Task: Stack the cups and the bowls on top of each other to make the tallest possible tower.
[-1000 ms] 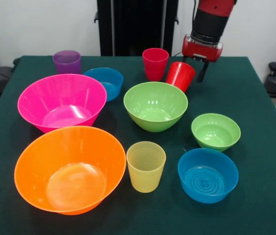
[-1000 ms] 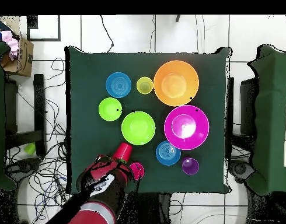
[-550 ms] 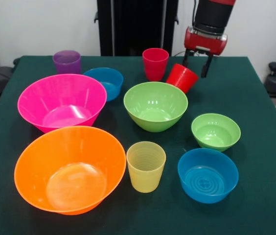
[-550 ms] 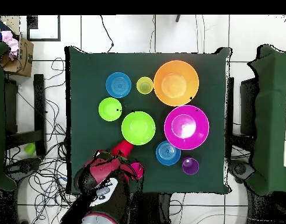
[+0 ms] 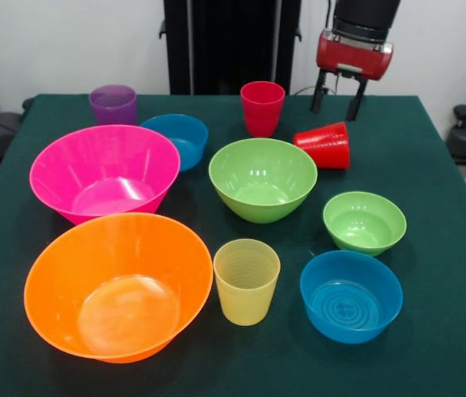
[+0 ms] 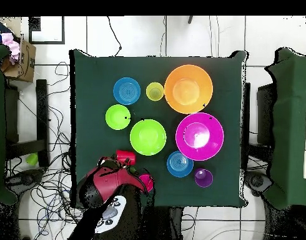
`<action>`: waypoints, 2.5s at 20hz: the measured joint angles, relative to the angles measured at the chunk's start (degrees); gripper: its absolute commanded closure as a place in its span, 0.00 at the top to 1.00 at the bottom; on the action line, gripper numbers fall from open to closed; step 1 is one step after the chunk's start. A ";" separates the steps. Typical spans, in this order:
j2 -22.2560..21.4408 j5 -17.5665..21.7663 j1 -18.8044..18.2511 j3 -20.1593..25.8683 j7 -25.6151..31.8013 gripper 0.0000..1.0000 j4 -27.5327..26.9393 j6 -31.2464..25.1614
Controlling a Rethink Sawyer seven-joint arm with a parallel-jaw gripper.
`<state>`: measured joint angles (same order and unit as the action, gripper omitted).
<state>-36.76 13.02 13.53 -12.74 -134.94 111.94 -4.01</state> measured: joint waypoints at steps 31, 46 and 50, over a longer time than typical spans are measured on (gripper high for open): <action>-4.69 3.22 -3.10 1.45 0.00 1.00 3.72 -4.23; 1.60 3.18 2.93 -0.80 0.00 1.00 3.68 -0.04; 4.99 2.83 4.95 -2.28 0.00 1.00 3.65 3.58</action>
<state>-31.77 15.85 18.48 -15.01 -134.94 115.58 -0.42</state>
